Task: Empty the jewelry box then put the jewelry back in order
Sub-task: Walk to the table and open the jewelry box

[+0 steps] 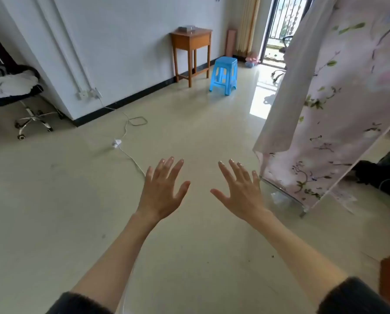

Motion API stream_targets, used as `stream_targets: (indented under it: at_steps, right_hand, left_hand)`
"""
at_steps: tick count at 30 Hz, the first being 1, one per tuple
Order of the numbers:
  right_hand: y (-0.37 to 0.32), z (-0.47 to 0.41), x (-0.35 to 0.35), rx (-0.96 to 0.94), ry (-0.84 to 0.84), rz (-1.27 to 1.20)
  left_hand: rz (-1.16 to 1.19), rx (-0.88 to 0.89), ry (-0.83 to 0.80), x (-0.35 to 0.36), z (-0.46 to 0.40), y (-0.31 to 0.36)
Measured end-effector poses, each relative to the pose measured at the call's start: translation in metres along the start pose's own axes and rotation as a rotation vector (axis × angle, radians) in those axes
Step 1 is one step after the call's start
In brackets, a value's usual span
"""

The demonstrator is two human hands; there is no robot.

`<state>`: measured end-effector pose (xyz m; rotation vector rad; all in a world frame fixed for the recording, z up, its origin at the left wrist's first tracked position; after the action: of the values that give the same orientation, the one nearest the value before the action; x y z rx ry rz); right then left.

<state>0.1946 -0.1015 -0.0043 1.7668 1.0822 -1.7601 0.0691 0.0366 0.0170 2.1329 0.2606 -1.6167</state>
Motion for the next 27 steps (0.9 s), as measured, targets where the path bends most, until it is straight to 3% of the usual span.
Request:
stream_targets:
  at_steps: [9, 27]
  right_hand:
    - [0.029, -0.053, 0.063, 0.047, -0.112, -0.038]
    - [0.057, -0.369, 0.071, 0.086, -0.077, -0.105]
  left_hand:
    - [-0.057, -0.059, -0.076, 0.061, -0.056, -0.043]
    - [0.089, -0.097, -0.049, 0.097, -0.356, -0.142]
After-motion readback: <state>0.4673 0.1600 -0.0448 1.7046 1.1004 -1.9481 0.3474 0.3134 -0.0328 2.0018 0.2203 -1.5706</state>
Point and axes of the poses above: each hand's wrist, its own z-axis away from the middle knuckle, its own x-axis out of the palm, y = z × x, the point moved 8 cm from there along -z, towards the middle knuckle
